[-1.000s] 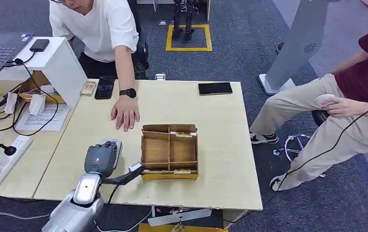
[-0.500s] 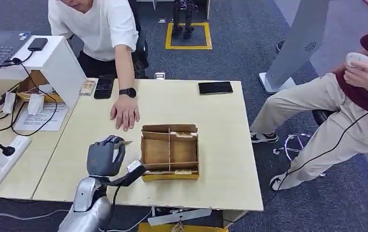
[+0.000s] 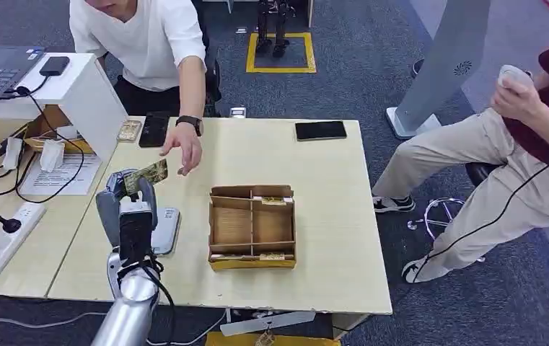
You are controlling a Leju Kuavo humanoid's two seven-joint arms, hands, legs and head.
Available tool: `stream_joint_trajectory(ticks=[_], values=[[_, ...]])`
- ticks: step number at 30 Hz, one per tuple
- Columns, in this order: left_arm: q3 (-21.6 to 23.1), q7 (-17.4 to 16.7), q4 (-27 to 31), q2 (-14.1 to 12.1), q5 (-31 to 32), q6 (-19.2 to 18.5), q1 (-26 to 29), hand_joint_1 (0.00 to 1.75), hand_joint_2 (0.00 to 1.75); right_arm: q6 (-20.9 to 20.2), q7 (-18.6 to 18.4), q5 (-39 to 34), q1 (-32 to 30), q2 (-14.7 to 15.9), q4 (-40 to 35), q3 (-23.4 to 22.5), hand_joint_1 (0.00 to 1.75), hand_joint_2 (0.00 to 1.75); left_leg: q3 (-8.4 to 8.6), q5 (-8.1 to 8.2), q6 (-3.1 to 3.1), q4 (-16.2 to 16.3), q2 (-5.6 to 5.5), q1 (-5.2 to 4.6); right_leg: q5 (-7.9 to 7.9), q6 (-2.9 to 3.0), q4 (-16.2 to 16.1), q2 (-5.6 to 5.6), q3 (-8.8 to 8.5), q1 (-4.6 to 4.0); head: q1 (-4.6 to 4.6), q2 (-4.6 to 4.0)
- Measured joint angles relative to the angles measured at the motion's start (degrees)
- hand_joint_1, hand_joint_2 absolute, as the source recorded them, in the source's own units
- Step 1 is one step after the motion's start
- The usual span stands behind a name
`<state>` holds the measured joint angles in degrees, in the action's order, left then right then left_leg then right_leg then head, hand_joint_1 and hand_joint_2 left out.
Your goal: Pass the card to the sensor for recognition and then transmit it.
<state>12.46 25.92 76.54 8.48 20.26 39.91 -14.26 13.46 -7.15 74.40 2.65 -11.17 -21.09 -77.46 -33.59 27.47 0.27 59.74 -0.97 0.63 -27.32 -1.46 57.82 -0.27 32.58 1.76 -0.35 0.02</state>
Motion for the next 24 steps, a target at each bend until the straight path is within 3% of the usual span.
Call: stream_joint_trajectory(ticks=[4, 10, 14, 24], values=[[0.8, 2.5, 0.4, -0.7, -9.1, -0.7, -2.4, 1.75, 1.75, 0.9, 0.1, 0.6, 0.2, 0.0, 0.5, 0.0, 0.00, 1.75, 0.00, 0.00, 0.00, 0.0, 0.00, -0.01, 0.01, -0.01, 0.0, 0.00, 0.00, 0.01, 0.00, 0.00], [0.9, 3.6, -0.2, -1.5, -12.5, -0.7, -5.8, 1.75, 1.75, 1.4, 0.1, 1.3, 0.7, 0.3, 1.6, 0.3, 0.00, 1.75, 0.00, 0.00, 0.00, 0.0, 0.00, -0.01, 0.01, -0.01, 0.0, 0.01, 0.01, 0.02, -0.02, 0.00], [0.9, 3.6, -3.6, -1.9, -13.1, -0.3, -9.2, 1.75, 1.75, 1.5, 0.0, 1.9, 1.1, 0.9, 2.6, 0.8, 0.00, 1.75, -0.01, 0.00, 0.00, 0.0, 0.00, -0.01, 0.01, -0.01, 0.0, 0.01, 0.01, 0.01, 0.00, 0.00], [-0.7, 2.1, -13.4, -2.1, -5.6, 0.1, -15.8, 1.75, 1.75, 2.0, 0.0, 2.2, 1.5, 2.0, 4.5, 1.4, 0.00, 1.75, -0.01, -0.01, 0.01, 0.0, -0.01, -0.01, 0.02, -0.01, 0.0, 0.01, 0.01, 0.02, 0.00, 0.00]])
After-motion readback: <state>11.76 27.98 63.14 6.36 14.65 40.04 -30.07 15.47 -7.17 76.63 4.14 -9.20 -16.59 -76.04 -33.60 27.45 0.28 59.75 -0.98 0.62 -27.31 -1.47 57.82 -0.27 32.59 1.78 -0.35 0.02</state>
